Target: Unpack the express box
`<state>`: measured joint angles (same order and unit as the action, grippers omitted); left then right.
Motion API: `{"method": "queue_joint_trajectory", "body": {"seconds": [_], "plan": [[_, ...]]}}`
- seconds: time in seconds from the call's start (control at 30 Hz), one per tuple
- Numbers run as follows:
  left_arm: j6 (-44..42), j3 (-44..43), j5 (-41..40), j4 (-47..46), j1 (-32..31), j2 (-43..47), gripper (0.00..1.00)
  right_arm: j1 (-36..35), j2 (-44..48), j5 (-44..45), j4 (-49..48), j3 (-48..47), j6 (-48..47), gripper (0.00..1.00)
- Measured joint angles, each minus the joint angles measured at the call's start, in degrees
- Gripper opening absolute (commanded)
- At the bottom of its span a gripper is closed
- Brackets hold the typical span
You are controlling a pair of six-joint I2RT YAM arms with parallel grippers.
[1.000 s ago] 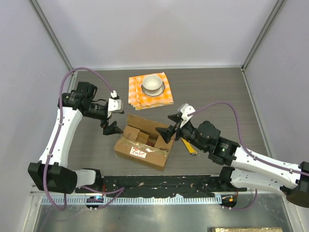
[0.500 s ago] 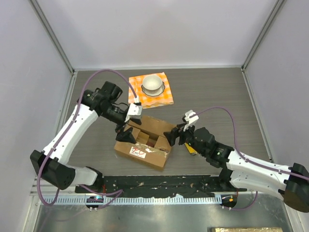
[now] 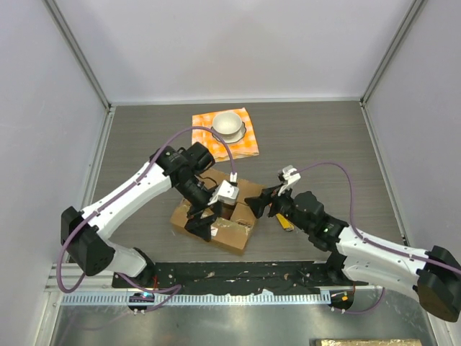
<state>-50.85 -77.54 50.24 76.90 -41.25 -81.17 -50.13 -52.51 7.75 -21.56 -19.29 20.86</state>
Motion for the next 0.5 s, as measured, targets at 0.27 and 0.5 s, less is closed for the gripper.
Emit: {"method": "queue_joint_trajectory", "body": {"seconds": [0.27,0.5], "plan": [[2.4,7.6,-5.7,-1.1,-2.2,-1.5,1.0,0.0,9.2,0.4,3.0,-3.3,-1.6,0.71],[4.2,6.8,-8.6,-4.2,-2.3,-3.8,1.0,0.0,11.2,0.5,9.7,-5.0,-1.7,0.69]]}}
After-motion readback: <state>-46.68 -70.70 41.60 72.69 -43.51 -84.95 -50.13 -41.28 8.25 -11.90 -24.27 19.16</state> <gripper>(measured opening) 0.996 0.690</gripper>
